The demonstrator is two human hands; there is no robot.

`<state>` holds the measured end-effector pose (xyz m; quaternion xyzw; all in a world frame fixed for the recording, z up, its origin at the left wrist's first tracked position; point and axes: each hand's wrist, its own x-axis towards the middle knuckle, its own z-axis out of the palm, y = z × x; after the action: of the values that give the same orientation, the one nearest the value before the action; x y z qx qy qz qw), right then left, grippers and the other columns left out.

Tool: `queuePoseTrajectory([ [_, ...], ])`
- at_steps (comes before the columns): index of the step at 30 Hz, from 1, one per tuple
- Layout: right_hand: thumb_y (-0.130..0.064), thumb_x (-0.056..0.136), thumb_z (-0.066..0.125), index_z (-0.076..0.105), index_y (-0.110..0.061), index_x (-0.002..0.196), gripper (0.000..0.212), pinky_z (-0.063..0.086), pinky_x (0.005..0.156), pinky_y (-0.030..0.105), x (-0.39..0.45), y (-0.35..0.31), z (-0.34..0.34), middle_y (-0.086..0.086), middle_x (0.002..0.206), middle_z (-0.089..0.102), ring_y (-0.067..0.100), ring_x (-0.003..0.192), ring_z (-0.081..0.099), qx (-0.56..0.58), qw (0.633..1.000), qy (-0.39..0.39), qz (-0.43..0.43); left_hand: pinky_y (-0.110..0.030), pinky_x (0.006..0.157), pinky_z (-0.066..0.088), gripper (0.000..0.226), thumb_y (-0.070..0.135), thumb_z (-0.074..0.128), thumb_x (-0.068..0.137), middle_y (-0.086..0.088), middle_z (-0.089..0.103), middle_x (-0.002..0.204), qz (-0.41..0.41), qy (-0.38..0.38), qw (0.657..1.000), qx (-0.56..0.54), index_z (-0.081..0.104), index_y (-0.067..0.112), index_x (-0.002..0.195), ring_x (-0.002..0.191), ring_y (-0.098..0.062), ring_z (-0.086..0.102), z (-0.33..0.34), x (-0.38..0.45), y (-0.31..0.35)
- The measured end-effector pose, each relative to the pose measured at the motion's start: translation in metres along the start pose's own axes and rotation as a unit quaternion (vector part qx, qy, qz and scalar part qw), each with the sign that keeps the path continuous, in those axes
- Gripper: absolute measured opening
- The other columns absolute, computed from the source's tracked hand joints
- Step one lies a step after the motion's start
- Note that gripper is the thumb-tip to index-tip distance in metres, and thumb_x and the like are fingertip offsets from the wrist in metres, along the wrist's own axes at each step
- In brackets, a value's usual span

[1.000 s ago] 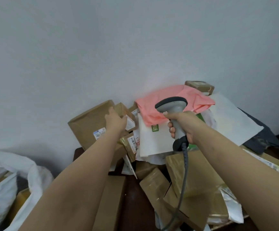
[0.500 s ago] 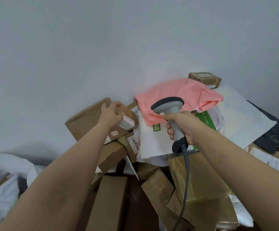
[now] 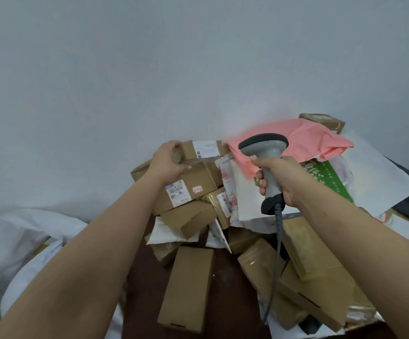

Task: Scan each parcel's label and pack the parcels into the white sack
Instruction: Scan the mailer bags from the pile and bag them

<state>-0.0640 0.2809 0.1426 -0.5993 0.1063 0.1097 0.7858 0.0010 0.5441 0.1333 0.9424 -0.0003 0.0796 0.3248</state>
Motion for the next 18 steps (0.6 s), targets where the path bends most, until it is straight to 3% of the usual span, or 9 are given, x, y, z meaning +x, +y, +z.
queuePoseTrajectory([
  [2,-0.010,0.092,0.064,0.054,-0.001,0.103,0.017,0.039,0.039,0.022,-0.010,0.002,0.016,0.005,0.052,0.049,0.014,0.037,0.042,-0.004,1.000,-0.009,-0.010,-0.040,0.074,0.059,0.047,0.023,0.078,0.080,-0.006,0.065,0.111,-0.049,0.011,0.996,-0.079,0.058,0.013,0.121,0.084,-0.021,0.069,-0.013,-0.016,-0.010],
  [4,-0.012,0.092,0.066,0.054,-0.002,0.100,0.018,0.039,0.039,0.022,-0.021,0.004,0.032,0.006,0.053,0.049,0.014,0.037,0.042,-0.011,1.000,-0.021,-0.017,-0.024,0.049,0.053,0.040,0.027,0.072,0.087,-0.008,0.069,0.093,-0.092,-0.010,0.985,-0.147,0.059,0.006,0.119,0.053,-0.009,0.063,-0.024,-0.036,-0.018],
  [5,-0.012,0.091,0.066,0.054,-0.002,0.096,0.016,0.039,0.039,0.022,-0.028,0.005,0.040,0.006,0.054,0.048,0.014,0.037,0.042,-0.017,0.999,-0.029,-0.021,-0.021,0.044,0.049,0.039,0.028,0.069,0.090,-0.010,0.070,0.091,-0.106,-0.010,0.980,-0.166,0.060,0.005,0.120,0.046,-0.007,0.059,-0.030,-0.045,-0.023],
  [14,-0.016,0.092,0.067,0.051,-0.009,0.077,0.023,0.037,0.042,0.023,-0.081,0.027,0.104,0.003,0.052,0.046,0.014,0.041,0.039,-0.119,0.983,-0.126,-0.057,-0.025,0.052,0.053,0.042,0.037,0.063,0.092,-0.003,0.073,0.091,-0.199,0.071,0.949,-0.233,0.057,0.013,0.125,0.049,-0.005,0.060,-0.077,-0.116,-0.085],
  [18,-0.017,0.092,0.067,0.051,-0.009,0.080,0.022,0.037,0.039,0.023,-0.096,0.036,0.130,0.005,0.056,0.046,0.013,0.040,0.040,-0.133,0.977,-0.150,-0.072,-0.031,0.066,0.049,0.030,0.040,0.050,0.096,-0.001,0.070,0.106,-0.214,0.069,0.952,-0.205,0.062,0.023,0.118,0.089,-0.019,0.064,-0.097,-0.143,-0.105],
])
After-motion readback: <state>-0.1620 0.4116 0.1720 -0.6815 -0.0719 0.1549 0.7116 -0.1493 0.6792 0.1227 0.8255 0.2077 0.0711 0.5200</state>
